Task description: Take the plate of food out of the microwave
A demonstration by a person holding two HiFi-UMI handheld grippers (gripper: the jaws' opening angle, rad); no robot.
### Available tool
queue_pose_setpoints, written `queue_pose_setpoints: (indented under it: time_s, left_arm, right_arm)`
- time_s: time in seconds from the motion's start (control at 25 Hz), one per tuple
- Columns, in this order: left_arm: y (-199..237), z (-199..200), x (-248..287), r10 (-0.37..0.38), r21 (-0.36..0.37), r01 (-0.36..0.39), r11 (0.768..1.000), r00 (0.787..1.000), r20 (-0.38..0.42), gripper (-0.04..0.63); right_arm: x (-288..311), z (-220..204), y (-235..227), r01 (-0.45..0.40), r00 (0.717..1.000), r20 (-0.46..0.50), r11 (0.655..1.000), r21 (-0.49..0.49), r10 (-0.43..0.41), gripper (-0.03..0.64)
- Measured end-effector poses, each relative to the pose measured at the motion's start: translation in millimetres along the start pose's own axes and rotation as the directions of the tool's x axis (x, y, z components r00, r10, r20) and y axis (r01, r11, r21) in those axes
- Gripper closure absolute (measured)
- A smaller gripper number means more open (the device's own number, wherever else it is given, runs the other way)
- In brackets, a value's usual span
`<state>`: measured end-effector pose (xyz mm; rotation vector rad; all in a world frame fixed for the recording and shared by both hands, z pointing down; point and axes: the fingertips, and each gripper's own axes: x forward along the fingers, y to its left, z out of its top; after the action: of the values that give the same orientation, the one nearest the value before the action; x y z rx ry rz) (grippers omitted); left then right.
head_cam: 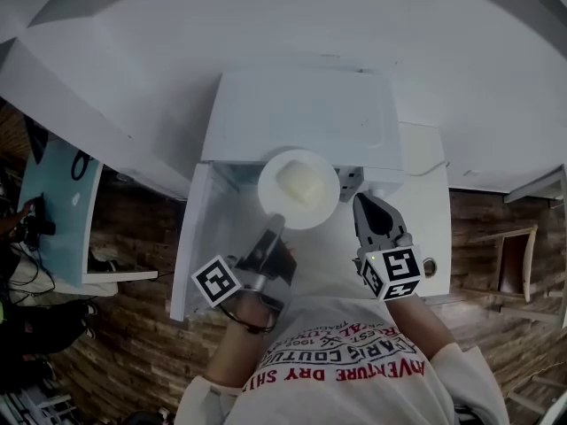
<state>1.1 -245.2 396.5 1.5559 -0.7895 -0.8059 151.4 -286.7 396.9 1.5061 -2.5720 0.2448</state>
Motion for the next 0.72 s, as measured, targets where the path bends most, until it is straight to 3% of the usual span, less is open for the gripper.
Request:
queue_pose_setpoints:
  time_s: [0.72]
  left_arm:
    - [5.2, 0.6, 6.4, 0.008, -0.012, -0.008, 1.0, 1.0, 0.01, 0.58]
  right_arm:
    - [2.6, 1.5, -1.0, -0.008, 1.0, 0.005, 1.0, -0.014, 0.008, 0.607]
